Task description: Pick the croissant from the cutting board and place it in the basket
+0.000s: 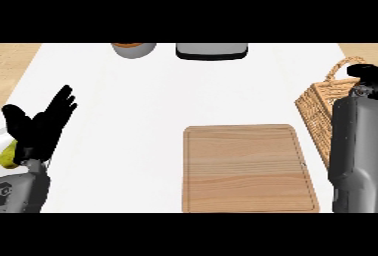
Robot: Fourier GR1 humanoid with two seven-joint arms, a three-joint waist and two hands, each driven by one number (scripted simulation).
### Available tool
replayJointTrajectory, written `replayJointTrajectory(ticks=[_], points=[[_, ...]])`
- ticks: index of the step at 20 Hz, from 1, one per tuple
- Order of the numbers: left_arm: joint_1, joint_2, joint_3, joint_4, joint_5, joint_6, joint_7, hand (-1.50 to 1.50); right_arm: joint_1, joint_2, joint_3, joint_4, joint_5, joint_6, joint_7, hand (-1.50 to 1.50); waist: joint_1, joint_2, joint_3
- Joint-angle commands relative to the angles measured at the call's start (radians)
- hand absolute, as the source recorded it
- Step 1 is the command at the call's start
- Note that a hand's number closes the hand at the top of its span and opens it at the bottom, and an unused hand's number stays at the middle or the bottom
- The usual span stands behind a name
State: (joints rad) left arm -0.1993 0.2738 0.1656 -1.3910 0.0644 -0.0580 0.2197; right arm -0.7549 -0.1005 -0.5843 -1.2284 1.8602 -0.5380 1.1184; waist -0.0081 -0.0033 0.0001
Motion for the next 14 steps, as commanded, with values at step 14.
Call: replayJointTrajectory(ticks=[14], points=[[0.002, 0.0, 0.01, -0.011, 0.004, -0.01, 0.021, 0.0, 0.118, 0.074, -0.102, -0.431, -0.089, -0.215, 0.028, -1.5, -0.009, -0.008, 0.0]])
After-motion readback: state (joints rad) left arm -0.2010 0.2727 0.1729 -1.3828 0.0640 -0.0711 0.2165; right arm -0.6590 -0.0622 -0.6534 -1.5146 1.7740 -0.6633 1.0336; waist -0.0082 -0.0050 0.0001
